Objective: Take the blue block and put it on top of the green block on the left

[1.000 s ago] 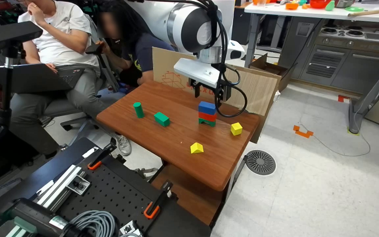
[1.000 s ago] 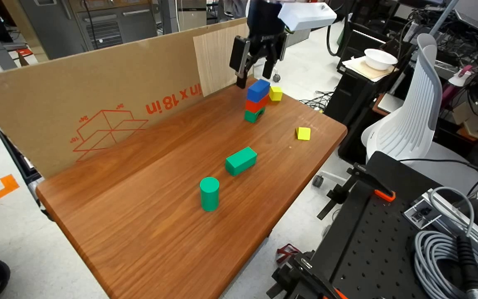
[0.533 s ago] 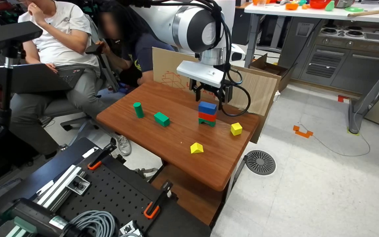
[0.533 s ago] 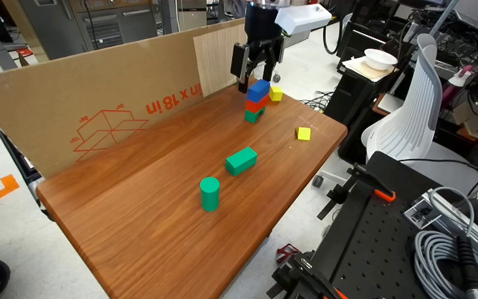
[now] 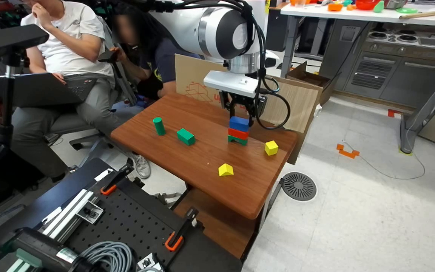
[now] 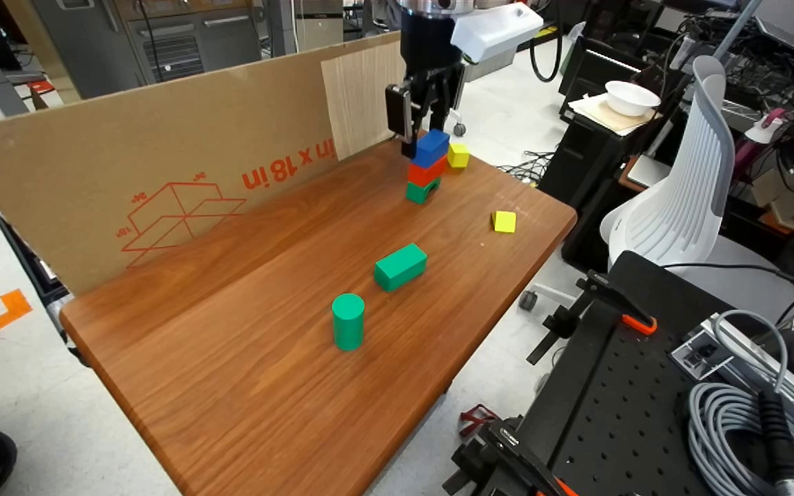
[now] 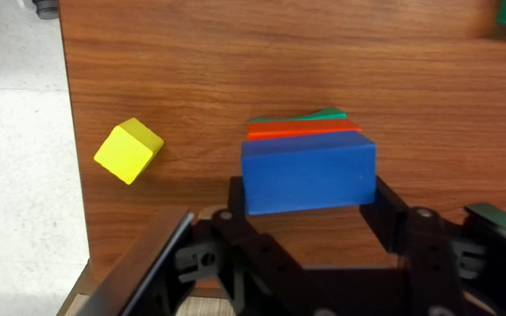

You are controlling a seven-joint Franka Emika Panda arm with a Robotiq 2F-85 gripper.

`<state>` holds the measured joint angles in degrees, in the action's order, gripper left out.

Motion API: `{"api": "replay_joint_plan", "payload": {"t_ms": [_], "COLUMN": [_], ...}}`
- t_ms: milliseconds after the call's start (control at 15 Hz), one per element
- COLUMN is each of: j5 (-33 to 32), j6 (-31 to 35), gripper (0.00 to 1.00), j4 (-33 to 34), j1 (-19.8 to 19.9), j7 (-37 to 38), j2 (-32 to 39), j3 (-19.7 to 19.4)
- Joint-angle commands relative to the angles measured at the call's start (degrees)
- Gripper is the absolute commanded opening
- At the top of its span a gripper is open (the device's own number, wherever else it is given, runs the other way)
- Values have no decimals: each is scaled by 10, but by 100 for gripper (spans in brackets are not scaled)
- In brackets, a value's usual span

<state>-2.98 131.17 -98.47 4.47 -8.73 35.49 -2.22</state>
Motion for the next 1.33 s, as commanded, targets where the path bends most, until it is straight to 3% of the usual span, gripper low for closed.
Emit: {"api": "replay_joint_plan", "payload": {"t_ms": [0,667,1267], "j5": [-18,32,45], "j6": [-20,7,51], "gripper": [42,42,42], "j4": [19,-136,-222], "j1": [-10,-9,-54], "j7": [17,18,86], "j2": [6,-137,-149], "j3": [-6,28,47]}}
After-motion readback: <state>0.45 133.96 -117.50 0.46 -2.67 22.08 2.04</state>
